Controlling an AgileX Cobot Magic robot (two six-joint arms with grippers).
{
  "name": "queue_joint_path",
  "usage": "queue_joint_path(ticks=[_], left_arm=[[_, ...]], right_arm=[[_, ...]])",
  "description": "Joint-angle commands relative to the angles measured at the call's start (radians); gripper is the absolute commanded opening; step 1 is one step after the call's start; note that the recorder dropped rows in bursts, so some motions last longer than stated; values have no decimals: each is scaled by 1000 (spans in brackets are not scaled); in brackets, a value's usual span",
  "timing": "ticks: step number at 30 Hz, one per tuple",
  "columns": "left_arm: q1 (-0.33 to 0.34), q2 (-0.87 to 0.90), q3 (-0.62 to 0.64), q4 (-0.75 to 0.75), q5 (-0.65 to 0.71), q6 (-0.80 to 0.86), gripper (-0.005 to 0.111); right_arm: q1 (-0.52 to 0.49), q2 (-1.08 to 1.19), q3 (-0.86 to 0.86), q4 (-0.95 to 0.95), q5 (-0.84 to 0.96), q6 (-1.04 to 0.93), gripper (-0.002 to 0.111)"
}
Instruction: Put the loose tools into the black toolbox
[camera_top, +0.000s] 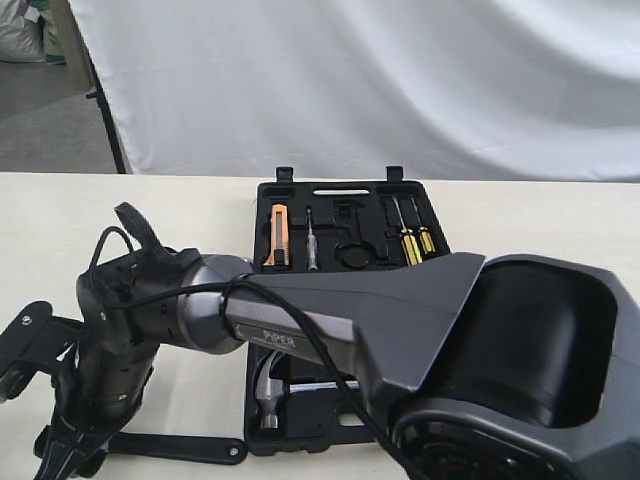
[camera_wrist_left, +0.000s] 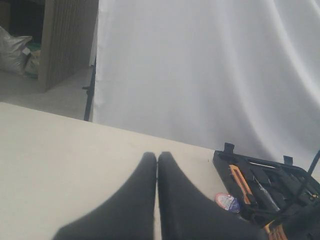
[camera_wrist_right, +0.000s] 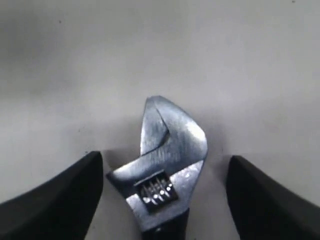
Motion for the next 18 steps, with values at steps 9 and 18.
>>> queue_joint_path(ticks=[9,18], left_arm=[[25,-3,-3,4,-7,-5,1],[25,-3,-3,4,-7,-5,1]], right_arm=[[5,21,1,-19,59,-46,0],[5,19,-156,-19,307,3,0]])
